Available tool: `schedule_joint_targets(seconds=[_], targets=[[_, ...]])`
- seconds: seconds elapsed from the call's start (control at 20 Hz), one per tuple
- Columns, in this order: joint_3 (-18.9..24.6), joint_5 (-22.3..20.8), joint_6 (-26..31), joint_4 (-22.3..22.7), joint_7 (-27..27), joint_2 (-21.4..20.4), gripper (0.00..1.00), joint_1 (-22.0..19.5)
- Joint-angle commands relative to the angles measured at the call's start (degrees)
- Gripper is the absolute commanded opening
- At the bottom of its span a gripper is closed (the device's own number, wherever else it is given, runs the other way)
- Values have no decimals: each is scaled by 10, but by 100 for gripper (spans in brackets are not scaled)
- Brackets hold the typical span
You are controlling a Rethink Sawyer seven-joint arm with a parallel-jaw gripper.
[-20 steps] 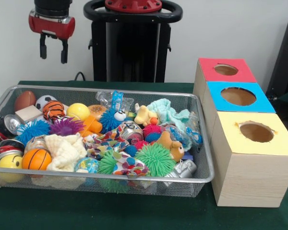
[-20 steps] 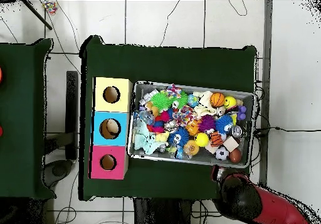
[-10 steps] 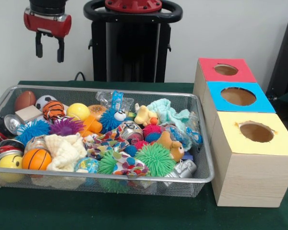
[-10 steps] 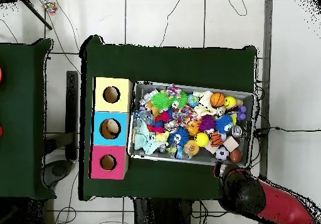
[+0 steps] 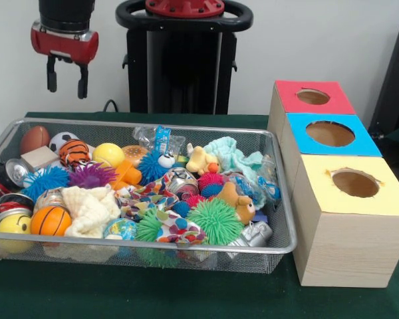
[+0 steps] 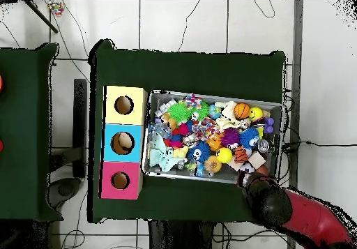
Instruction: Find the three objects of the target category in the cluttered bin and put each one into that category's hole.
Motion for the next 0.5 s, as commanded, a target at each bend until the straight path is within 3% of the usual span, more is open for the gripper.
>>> schedule_joint_targets(seconds=[0.05, 0.5], targets=[[-4, 16, 34, -97, 76, 65, 100, 25], [10, 42, 42, -169, 80, 130, 100, 72]])
